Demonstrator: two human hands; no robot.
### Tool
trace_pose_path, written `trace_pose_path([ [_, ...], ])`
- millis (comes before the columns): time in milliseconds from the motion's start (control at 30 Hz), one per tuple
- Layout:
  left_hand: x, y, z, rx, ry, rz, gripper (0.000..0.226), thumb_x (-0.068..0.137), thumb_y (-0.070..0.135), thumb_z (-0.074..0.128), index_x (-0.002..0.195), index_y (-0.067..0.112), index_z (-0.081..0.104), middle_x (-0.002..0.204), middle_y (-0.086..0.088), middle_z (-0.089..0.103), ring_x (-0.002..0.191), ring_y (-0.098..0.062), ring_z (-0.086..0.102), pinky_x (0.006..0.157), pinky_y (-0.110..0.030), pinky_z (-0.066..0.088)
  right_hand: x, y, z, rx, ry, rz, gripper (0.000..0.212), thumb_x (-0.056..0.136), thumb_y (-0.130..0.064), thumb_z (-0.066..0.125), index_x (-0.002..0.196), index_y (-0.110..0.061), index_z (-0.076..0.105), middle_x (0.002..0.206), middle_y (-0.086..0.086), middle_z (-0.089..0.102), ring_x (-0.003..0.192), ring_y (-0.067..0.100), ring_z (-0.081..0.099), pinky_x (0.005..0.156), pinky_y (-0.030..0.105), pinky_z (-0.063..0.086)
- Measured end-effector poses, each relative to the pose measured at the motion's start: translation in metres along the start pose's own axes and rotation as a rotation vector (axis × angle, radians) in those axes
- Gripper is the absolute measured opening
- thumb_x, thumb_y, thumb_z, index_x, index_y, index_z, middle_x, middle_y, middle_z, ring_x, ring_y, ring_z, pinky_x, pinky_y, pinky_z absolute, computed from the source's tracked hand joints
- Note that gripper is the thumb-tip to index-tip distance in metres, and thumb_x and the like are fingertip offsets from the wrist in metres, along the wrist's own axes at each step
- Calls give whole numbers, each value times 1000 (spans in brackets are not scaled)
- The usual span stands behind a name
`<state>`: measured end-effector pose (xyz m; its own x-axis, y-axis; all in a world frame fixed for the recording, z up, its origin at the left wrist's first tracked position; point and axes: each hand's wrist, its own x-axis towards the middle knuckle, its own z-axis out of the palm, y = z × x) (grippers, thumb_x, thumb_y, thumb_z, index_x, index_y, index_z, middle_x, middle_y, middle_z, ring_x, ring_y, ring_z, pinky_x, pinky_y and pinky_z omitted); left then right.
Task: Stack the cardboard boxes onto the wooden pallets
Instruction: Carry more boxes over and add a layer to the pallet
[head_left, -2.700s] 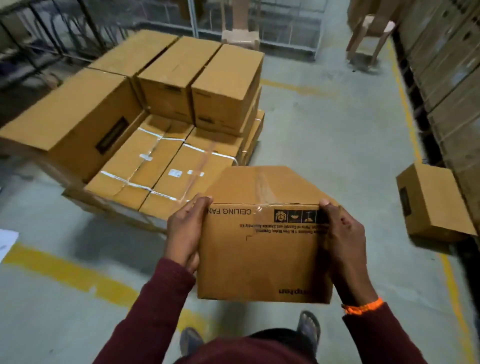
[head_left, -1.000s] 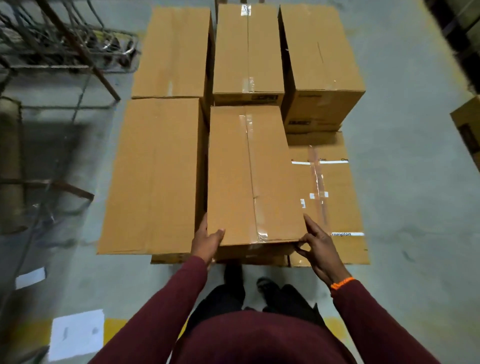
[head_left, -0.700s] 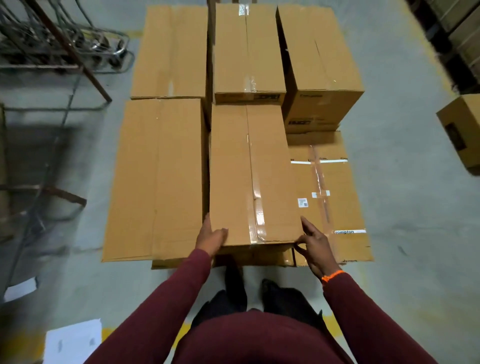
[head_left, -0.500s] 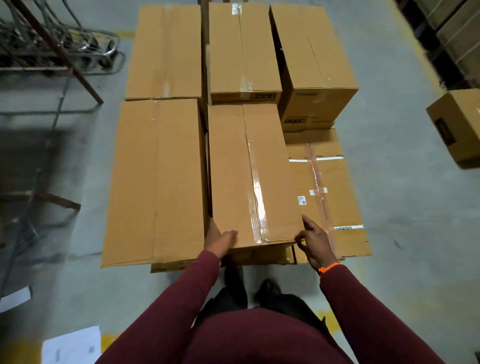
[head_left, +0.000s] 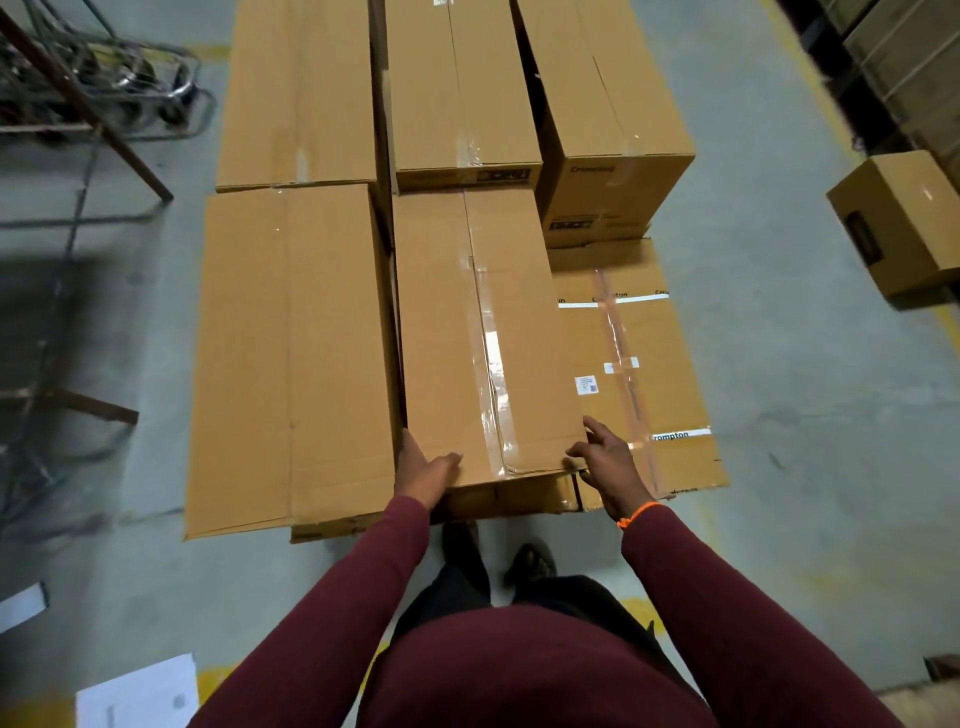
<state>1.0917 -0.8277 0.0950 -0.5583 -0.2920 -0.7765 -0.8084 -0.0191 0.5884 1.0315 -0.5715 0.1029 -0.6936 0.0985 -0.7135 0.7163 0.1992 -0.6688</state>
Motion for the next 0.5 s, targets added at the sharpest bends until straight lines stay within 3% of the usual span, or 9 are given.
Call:
trace_pose_path([
  [100,0,5,4,122,24,-15,106,92,31,72,161,11,-6,169,-11,12,153,-30,21,125,-39,20,-3,-4,-5,-107,-18,-32,60,86,-5,61,144,-19,55,129,4,67,110,19,62,79,29,49],
  [200,-7,15,15,244,75,-6,100,95,37,67,162,11,-2,170,-13,-1,156,-31,11,125,-39,17,-1,-6,-13,-263,-24,-98,60,83,-12,64,142,-16,56,129,1,64,116,18,61,91,34,51],
  [300,-23,24,37,346,124,-4,94,96,43,64,163,15,5,169,-12,-9,156,-34,0,126,-46,13,-1,-5,-27,-315,-24,-139,52,90,-11,65,141,-12,57,126,4,61,118,19,58,93,30,45],
  [433,-42,32,81,378,98,81,87,94,41,67,161,12,19,170,-13,6,156,-29,11,126,-41,18,5,11,-68,-220,-23,-121,41,91,-14,68,132,-13,64,125,7,66,117,22,62,103,41,50],
  [500,-54,39,110,387,50,109,78,95,34,68,157,9,28,167,-12,21,153,-27,23,122,-36,24,10,24,-98,-101,-21,-50,34,92,-12,68,126,-13,67,116,8,68,107,23,63,93,41,54],
])
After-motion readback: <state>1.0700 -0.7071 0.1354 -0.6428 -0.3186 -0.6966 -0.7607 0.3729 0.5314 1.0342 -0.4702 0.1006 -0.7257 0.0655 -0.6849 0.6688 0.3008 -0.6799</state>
